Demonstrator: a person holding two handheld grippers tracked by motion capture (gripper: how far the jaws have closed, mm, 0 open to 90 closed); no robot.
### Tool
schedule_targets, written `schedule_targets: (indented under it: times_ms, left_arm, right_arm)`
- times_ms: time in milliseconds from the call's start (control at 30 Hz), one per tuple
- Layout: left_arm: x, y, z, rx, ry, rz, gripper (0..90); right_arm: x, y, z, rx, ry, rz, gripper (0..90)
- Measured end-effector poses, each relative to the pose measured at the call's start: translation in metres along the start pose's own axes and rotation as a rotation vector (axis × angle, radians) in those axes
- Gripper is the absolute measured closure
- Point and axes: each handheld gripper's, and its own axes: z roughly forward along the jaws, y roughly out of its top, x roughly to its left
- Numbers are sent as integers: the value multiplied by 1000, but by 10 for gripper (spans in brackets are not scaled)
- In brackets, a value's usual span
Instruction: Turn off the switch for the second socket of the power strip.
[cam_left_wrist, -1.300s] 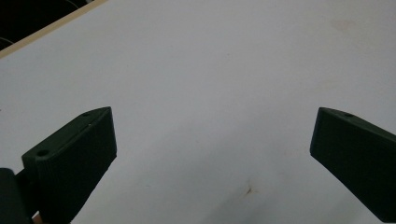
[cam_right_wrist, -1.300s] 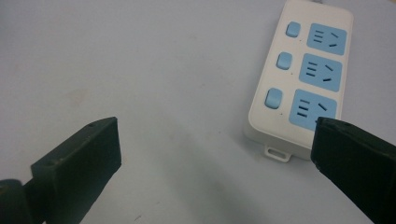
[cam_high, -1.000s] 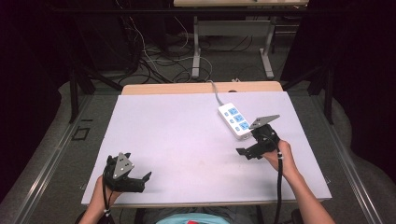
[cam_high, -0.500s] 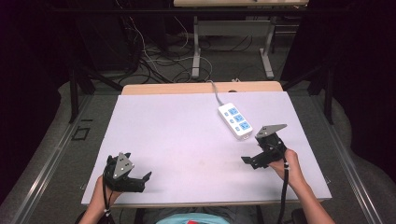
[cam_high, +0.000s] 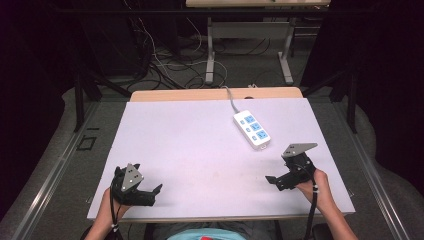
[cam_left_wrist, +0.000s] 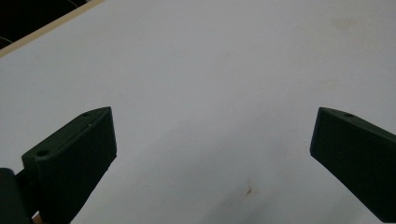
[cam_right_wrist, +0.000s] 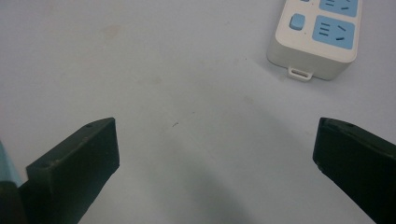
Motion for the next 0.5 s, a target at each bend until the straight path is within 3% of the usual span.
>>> schedule_targets:
  times_ms: [267,500]
  left_arm:
    - [-1,0,1,-2,-6,-6,3]
    - [-1,0,1,-2,-8,-8,3]
  right_arm:
    - [4,-12,-5,1,5,19,0]
    - [10,-21,-8,-8,-7,6,0]
